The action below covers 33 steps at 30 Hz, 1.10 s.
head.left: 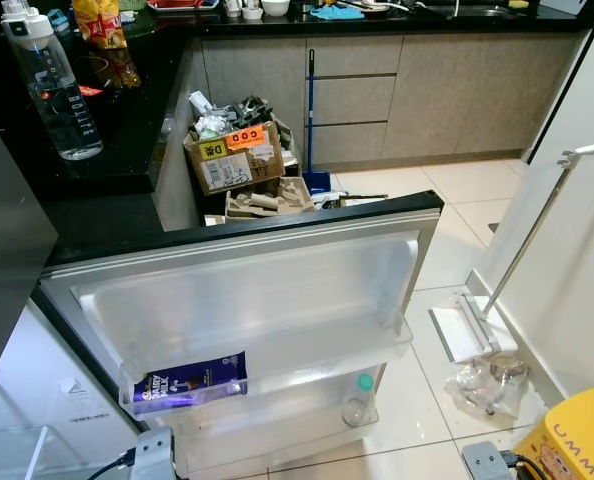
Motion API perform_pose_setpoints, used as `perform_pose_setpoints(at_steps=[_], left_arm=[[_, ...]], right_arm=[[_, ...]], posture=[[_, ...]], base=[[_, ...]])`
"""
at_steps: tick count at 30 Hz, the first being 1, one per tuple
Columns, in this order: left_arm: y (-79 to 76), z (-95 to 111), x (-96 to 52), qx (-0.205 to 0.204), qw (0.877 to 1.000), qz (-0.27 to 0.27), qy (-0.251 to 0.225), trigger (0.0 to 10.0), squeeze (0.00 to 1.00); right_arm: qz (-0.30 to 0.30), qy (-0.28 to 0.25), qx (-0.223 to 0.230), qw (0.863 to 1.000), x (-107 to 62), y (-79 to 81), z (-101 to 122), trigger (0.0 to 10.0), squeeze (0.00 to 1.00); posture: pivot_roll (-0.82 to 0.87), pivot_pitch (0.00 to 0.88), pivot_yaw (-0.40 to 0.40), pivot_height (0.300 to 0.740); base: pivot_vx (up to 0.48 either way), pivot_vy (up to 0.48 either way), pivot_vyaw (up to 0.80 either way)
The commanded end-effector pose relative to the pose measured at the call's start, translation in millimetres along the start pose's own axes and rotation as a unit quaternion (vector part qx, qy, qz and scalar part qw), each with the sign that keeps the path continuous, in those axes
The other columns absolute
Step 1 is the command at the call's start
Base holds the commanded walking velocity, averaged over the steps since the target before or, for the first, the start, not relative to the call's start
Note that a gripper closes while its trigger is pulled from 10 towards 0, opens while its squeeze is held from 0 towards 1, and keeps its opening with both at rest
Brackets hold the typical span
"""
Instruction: Restocking fridge
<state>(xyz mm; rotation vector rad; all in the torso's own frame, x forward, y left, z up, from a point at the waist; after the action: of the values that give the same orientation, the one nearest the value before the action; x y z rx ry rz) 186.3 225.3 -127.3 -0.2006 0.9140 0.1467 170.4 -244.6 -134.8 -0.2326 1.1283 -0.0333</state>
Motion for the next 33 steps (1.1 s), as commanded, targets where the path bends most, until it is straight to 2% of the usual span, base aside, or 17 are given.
perform_pose_setpoints(at_steps=[1, 14, 17, 25, 30, 33], left_arm=[[-7.4, -2.7, 1.5, 0.004, 1.000, -0.005, 0.009, 10.0, 0.00], [-6.5, -5.1, 1.2, 0.005, 1.000, -0.004, 0.015, 10.0, 0.00], [-6.4, -7.6, 0.7, 0.004, 1.000, -0.003, 0.018, 10.0, 0.00], [-8.4, -10.4, 0.5, 0.007, 1.000, -0.005, 0.022, 10.0, 0.00], [-8.9, -11.9, 0.2, 0.010, 1.000, -0.006, 0.024, 10.0, 0.00], [-8.6, -13.7, -0.2, 0.011, 1.000, -0.005, 0.026, 10.0, 0.00]], right_arm=[[-0.002, 0.003, 0.006, 1.000, 0.1, -0.3, -0.3, 10.0, 0.00], [0.003, 0.001, -0.012, 1.000, 0.2, -0.4, 1.8, 10.0, 0.00], [0.008, 0.009, -0.027, 1.000, -0.2, 0.5, -2.9, 10.0, 0.00], [-0.003, 0.015, -0.022, 1.000, -0.7, -0.3, -9.5, 10.0, 0.00], [0.009, 0.018, -0.039, 0.999, -1.1, 3.6, -13.4, 10.0, 0.00], [-0.001, 0.022, -0.049, 0.999, -1.4, 0.6, -15.8, 10.0, 0.00]], posture=[[-0.06, 0.000, 0.008, 0.740], [-0.06, 0.000, 0.003, 0.740], [-0.07, 0.000, 0.003, 0.740], [-0.07, 0.000, 0.011, 0.740], [-0.07, 0.000, 0.006, 0.740], [-0.07, 0.000, 0.006, 0.740]], base=[[0.000, 0.000, 0.00], [0.000, 0.000, 0.00], [0.000, 0.000, 0.00], [0.000, 0.000, 0.00], [0.000, 0.000, 0.00], [0.000, 0.000, 0.00]])
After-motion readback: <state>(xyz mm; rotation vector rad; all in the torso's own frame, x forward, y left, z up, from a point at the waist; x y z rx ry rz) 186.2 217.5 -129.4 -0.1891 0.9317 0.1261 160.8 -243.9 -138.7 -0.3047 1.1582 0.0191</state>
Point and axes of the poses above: a point about 5 cm out from each wrist's last joint towards the gripper, its own x axis pointing out of the wrist towards the gripper, its own z axis along the axis of the wrist's last joint, y = z × x, the point moved 5 cm from there along x, pointing out of the wrist towards the gripper, and after that the axes turned 4 degrees about x, right-handed, at the moved point
